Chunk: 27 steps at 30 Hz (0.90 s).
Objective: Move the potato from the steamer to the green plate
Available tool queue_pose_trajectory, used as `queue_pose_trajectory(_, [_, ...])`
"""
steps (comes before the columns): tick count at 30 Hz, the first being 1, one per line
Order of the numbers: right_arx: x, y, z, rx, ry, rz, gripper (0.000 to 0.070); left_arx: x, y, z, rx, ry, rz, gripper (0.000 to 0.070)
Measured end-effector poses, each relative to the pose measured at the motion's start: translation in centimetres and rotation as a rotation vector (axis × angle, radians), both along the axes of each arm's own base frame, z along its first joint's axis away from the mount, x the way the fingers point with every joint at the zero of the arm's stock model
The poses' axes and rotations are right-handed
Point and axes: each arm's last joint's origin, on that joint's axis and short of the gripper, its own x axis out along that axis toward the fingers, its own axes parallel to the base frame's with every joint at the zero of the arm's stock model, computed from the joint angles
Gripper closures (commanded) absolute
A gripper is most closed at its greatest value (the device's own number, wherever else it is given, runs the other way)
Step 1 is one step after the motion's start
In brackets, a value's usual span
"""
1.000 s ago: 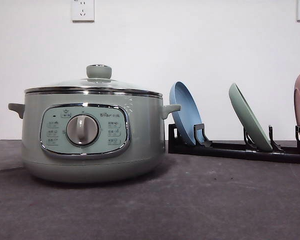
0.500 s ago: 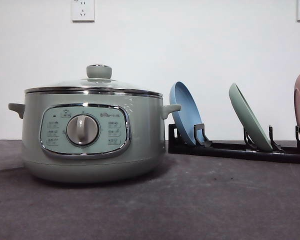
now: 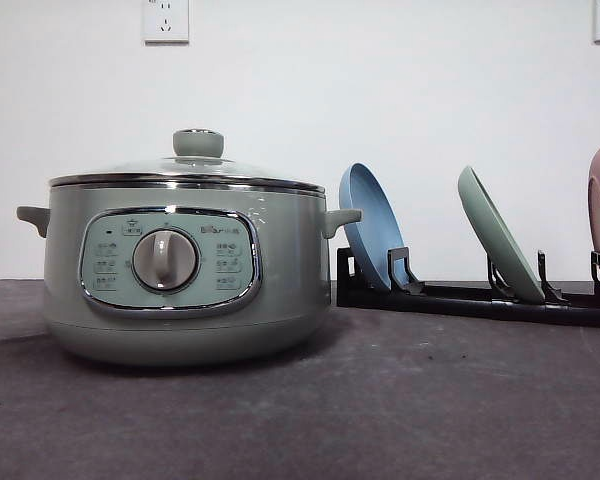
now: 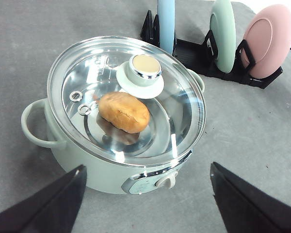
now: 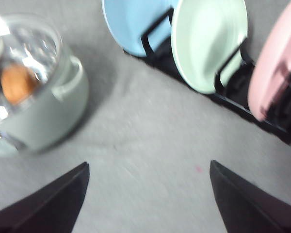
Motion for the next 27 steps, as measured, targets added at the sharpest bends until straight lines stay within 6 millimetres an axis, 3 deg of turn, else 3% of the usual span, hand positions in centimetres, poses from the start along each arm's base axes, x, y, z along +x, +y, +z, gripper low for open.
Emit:
queue_pose_trajectory(5, [3.3,0.2,1.5,0.035,0.006,-0.001,0.0201,0.0,0.0,0.0,0.0,0.0,0.0,0.0181])
queue_pose_trajectory(13, [10.6,0.6,3.2,0.042,0.036,-0.004,0.0202,0.0,0.0,0.0,0.0,0.0,0.0,0.0181])
queue_pose_trajectory(19, [16.5,1.3,2.0,0.043,0.06,0.007,0.0203,0.0,0.0,0.0,0.0,0.0,0.0,0.0181])
queue_pose_trajectory(27, [22.3,2.4,-1.2,0.062,0.066,0.012,0.0204,0.0,0.0,0.0,0.0,0.0,0.0,0.0181])
